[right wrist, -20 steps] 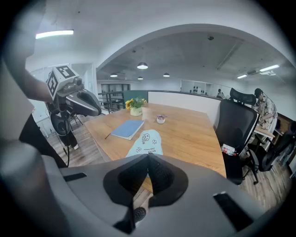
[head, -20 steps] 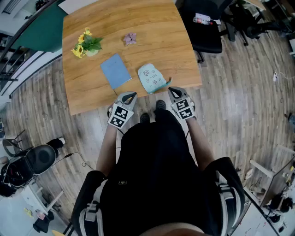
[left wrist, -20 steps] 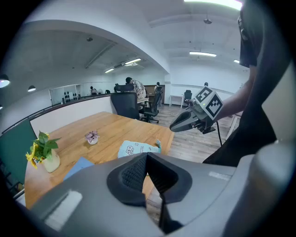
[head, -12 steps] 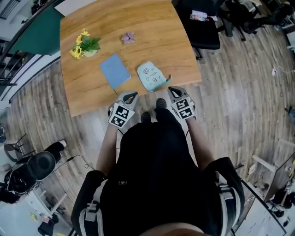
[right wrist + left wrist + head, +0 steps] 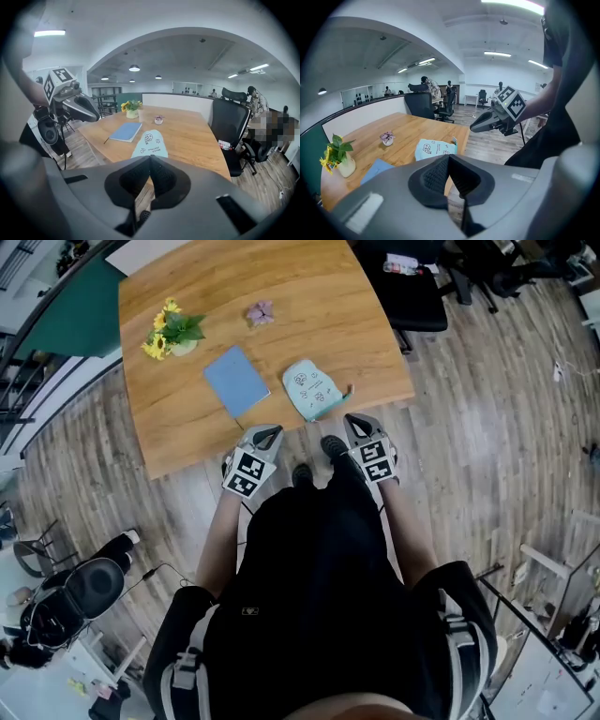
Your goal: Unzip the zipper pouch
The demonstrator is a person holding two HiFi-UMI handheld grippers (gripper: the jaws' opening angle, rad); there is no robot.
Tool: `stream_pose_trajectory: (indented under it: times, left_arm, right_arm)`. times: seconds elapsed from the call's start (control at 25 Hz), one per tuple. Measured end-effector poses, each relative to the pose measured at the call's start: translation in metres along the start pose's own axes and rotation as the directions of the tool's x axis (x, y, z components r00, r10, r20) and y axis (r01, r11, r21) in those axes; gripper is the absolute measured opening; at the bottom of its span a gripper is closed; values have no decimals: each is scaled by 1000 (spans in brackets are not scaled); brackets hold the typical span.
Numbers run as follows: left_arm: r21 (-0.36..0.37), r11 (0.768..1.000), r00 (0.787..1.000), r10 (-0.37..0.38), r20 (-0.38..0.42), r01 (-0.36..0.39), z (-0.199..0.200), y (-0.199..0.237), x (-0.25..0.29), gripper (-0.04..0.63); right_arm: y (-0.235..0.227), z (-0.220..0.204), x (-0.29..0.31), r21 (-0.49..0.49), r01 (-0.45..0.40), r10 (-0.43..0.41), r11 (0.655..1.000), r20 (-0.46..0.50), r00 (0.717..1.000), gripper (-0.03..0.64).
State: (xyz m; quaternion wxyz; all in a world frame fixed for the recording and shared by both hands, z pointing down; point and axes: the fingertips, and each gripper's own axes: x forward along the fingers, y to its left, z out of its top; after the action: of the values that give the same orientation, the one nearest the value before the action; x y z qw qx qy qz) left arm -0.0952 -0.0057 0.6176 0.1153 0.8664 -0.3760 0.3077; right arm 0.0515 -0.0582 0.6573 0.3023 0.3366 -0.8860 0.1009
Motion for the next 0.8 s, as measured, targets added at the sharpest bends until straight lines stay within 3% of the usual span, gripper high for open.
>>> stream_pose_trajectory:
  times: [0.28,0.8]
  left_arm:
    - [-20,1000,1000,7,-7,-7,-9,4,6,0]
    - [-158,987,999,-19,-36,13,-38,-4,40,2]
  right_arm:
    - [11,-7,3,-17,-16,16,1000,-30,999,3]
    - [15,-32,5,17,-23,25,1000,-81,996,3]
